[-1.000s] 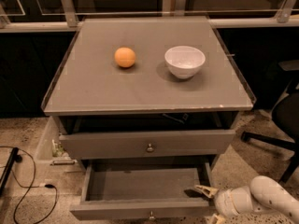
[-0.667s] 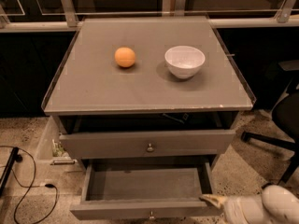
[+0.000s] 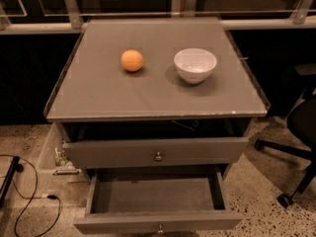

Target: Open middle drawer

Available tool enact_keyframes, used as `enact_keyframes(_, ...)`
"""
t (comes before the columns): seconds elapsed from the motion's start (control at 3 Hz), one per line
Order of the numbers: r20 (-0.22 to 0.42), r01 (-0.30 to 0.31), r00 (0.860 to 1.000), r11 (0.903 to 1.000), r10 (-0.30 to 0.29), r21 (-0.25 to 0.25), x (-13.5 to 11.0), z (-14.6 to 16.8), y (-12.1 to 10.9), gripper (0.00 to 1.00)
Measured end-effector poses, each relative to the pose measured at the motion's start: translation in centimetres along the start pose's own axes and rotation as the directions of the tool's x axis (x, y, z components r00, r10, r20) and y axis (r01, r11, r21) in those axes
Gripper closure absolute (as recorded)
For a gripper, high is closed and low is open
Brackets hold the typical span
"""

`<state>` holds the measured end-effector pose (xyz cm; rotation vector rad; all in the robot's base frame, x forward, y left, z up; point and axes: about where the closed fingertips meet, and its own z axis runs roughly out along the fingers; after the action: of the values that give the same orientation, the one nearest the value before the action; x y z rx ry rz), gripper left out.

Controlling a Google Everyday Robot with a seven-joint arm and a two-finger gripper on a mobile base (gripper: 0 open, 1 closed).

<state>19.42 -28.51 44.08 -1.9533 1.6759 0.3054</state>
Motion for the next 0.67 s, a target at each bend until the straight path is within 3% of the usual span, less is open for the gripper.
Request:
enact_keyframes(0.33, -0.005, -0.018, 1.000, 0.9998, 0.018, 0.009, 0.0, -0.3, 0.9, 0.81)
enact_keyframes(0.67, 0.029, 0.066, 0.997, 0.9973, -0.067, 0.032, -1.8, 2.1, -5.5, 0.58)
